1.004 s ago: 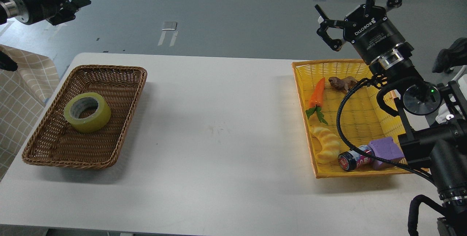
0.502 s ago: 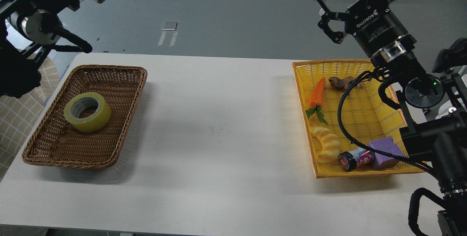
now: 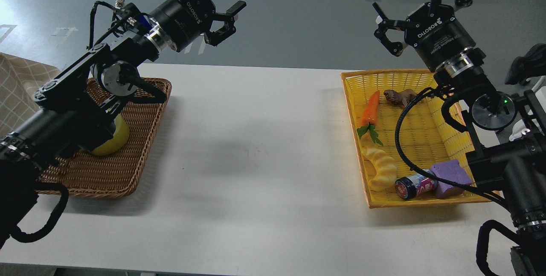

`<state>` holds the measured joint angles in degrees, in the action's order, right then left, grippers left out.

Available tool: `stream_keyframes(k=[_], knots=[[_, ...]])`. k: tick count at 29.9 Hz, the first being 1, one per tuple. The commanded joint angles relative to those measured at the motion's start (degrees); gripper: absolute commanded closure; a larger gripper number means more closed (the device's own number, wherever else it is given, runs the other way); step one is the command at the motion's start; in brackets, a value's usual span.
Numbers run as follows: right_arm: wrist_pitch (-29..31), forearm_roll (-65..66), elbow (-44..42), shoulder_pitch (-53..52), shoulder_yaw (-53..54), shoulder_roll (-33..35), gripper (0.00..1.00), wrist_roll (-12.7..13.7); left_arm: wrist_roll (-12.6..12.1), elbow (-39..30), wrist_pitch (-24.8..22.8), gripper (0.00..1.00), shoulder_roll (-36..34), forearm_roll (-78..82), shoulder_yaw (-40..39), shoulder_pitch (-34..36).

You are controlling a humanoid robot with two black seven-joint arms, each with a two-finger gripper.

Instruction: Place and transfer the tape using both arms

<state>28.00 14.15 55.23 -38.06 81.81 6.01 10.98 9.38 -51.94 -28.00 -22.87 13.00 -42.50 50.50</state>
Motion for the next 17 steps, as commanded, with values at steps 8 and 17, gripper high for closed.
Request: stream_keyframes(k=[8,17], knots=[[0.0,0.0,0.4,1.1,-0.4,0.6,0.0,0.1,-0.1,-0.1,0.0,0.02,1.7,-0.8,-6.2,-4.4],[0.0,0.2,0.1,1.7,-0.2,0.5,0.0,0.6,-0.1,0.7,0.0,0.02,1.8,-2.2,-7.0,-4.6]])
